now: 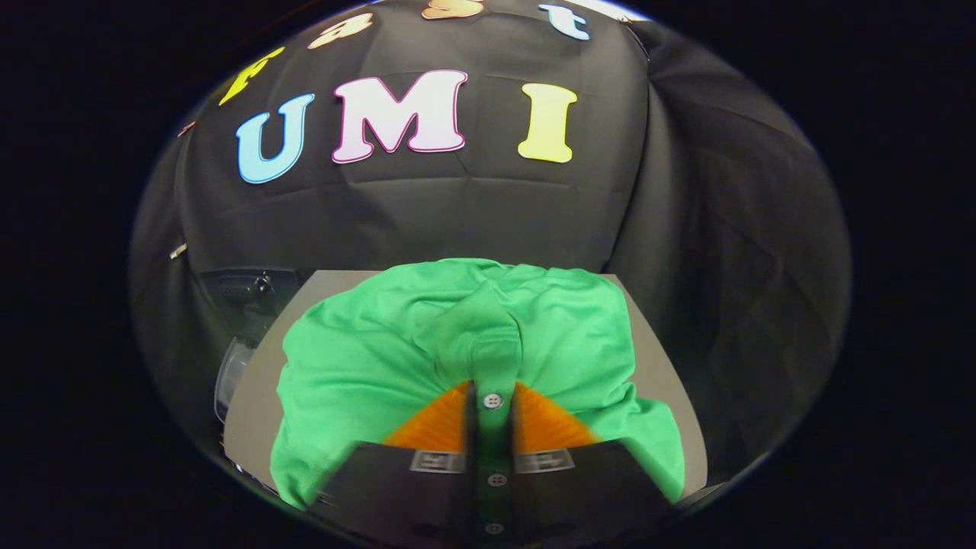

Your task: Put the clothes into the washing machine and then close the washing machine lid.

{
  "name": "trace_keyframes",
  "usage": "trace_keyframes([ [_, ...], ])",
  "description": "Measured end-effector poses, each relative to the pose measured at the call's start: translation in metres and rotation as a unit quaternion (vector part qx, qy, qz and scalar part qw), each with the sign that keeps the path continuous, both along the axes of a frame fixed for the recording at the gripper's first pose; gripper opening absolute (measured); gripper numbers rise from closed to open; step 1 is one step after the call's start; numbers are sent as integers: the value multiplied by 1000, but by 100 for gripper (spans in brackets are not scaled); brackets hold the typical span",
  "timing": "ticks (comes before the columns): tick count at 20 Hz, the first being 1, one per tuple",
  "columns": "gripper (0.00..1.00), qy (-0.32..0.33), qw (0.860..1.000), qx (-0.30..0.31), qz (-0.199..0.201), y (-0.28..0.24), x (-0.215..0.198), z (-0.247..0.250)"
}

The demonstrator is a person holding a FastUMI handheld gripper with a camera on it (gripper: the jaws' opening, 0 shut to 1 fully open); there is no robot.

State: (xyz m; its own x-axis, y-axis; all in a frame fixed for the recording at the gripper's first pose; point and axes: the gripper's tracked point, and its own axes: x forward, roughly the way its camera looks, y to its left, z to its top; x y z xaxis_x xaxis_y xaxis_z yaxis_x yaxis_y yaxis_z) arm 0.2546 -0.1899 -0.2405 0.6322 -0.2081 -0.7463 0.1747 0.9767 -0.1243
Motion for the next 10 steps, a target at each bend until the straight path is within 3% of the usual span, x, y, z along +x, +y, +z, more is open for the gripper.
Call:
trace_keyframes([
  [1, 5, -5, 1000, 5, -2, -1, 2, 1],
  [6, 5, -25, 999, 24, -7, 1, -6, 9],
  [10, 5, -76, 996, 34, -13, 7, -8, 43],
])
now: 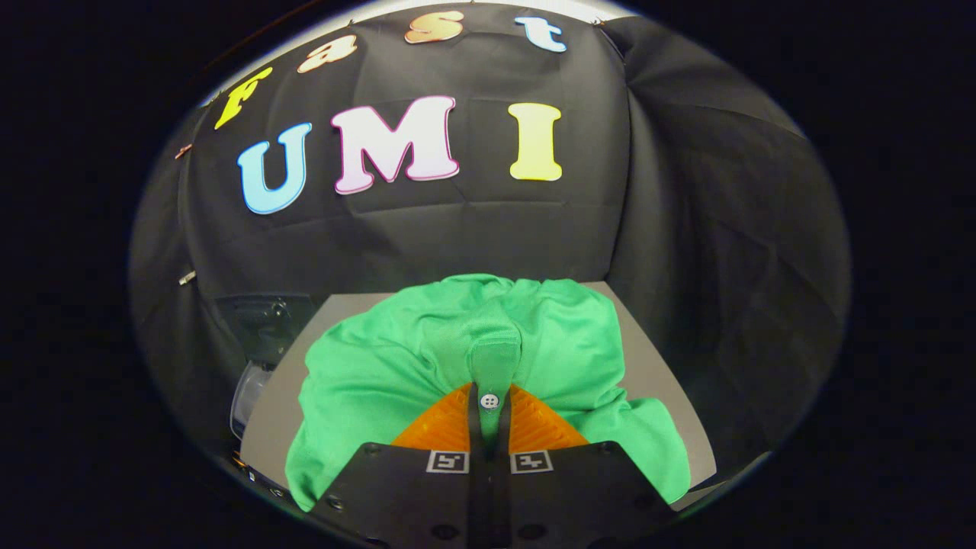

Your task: Put the clothes into the washing machine and then close the washing machine lid.

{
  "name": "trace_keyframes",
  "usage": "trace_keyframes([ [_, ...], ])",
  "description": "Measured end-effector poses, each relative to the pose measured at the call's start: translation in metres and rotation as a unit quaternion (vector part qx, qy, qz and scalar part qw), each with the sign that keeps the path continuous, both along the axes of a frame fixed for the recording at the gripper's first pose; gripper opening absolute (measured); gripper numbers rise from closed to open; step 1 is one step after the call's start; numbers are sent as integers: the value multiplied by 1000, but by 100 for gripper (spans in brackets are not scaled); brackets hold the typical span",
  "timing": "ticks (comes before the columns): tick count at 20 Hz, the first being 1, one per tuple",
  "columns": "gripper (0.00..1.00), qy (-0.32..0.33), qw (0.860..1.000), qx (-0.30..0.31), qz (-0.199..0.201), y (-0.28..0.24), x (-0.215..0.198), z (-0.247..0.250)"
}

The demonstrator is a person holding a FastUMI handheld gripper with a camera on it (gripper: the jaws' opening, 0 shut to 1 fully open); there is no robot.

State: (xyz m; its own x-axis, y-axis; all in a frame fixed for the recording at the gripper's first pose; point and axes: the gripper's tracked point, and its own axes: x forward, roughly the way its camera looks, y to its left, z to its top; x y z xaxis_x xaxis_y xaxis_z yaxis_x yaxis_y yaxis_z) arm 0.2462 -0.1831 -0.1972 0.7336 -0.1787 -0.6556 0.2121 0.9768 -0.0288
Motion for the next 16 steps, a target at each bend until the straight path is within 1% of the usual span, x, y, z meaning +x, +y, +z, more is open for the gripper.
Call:
trace_keyframes([
  [2, 5, -28, 1000, 5, 1, 7, -5, 25],
  [8, 5, -113, 993, 14, 21, 39, -22, 108],
  [13, 5, -192, 980, 18, 41, 74, -42, 182],
  [16, 5, -233, 971, 13, 59, 103, -53, 215],
])
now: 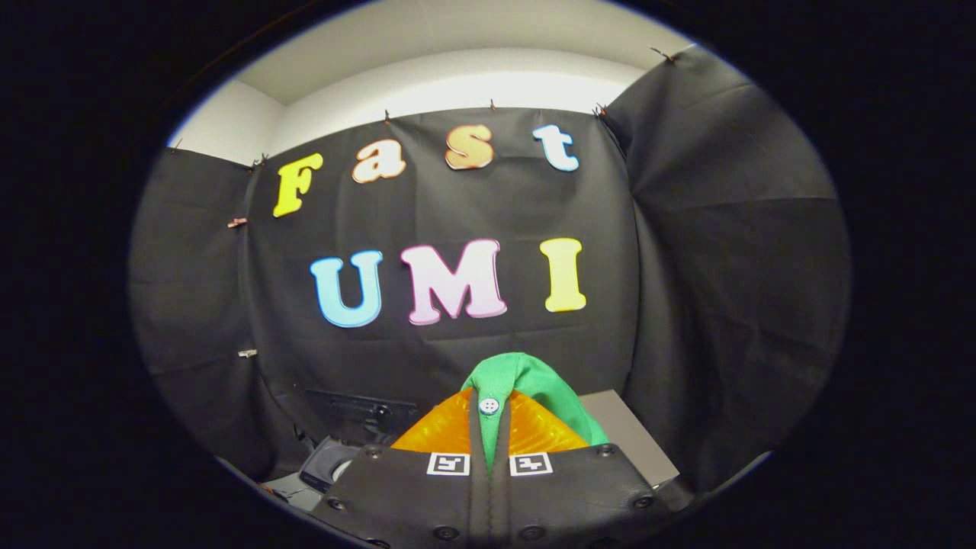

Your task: Put the clothes into the washing machine and then close the washing machine lid.

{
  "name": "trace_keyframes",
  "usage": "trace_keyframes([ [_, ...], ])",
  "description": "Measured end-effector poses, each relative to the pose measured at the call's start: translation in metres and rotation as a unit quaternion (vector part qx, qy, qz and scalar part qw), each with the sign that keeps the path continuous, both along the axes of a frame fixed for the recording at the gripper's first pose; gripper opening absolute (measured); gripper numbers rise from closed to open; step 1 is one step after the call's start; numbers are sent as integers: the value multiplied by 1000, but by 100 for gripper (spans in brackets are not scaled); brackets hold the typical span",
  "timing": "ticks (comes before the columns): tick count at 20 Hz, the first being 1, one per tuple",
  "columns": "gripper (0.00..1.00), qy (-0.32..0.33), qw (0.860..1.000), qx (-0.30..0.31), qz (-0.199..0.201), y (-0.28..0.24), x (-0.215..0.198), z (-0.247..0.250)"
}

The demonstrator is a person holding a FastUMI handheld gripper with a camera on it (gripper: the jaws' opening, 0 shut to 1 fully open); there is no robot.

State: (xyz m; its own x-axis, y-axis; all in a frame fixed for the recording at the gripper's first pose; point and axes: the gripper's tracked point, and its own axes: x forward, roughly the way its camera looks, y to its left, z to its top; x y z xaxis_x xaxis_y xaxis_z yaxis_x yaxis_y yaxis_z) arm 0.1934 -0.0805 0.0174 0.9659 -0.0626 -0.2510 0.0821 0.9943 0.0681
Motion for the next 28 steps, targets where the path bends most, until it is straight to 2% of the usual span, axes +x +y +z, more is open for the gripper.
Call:
trace_keyframes([
  [5, 4, -31, 999, -4, 41, 56, -10, 28],
  [11, 4, -32, 994, 11, 109, 139, -7, 23],
  [19, 4, 2, 981, 49, 190, 239, 13, -25],
  [28, 5, 79, 967, 84, 226, 307, 59, -121],
])
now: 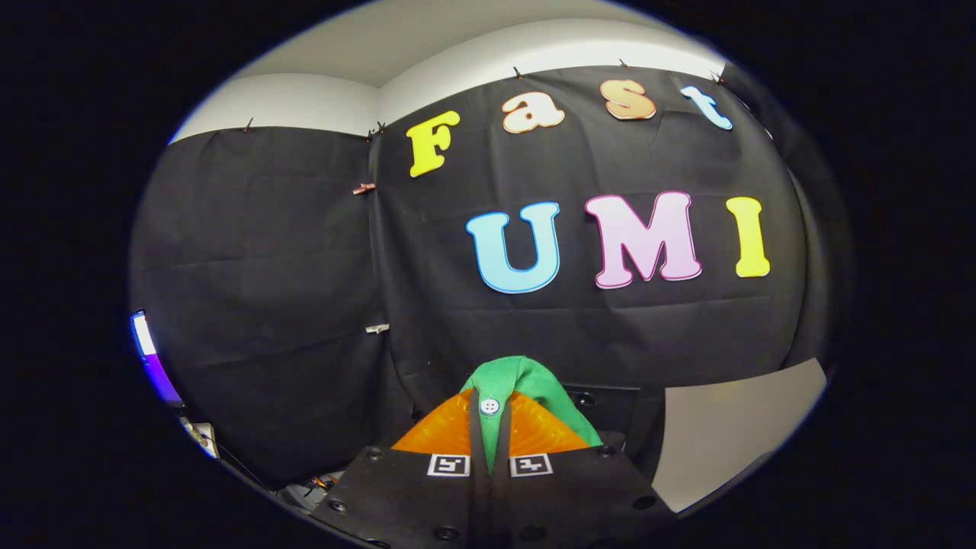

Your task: Put the clothes into the washing machine and then close the washing machine lid.

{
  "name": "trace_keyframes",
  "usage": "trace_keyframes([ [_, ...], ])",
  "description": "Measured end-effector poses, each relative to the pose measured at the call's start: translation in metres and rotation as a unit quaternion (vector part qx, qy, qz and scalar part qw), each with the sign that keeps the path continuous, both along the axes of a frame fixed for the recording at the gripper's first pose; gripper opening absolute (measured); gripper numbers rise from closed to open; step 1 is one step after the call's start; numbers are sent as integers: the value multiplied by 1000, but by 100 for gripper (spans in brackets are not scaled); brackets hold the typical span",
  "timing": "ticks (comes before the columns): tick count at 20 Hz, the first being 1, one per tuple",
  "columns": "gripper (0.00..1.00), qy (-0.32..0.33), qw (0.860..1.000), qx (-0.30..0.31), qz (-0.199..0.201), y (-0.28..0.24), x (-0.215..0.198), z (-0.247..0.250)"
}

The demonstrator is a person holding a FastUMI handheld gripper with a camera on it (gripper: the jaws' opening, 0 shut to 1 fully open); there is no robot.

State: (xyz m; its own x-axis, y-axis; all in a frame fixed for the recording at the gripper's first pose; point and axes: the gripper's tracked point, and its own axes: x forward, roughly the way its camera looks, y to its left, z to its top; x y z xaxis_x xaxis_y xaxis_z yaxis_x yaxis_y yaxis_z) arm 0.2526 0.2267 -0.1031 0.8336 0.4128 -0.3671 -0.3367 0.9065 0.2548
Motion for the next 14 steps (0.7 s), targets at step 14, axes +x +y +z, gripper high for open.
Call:
trace_keyframes([
  [14, 17, 156, 987, -27, -20, 12, 63, -184],
])
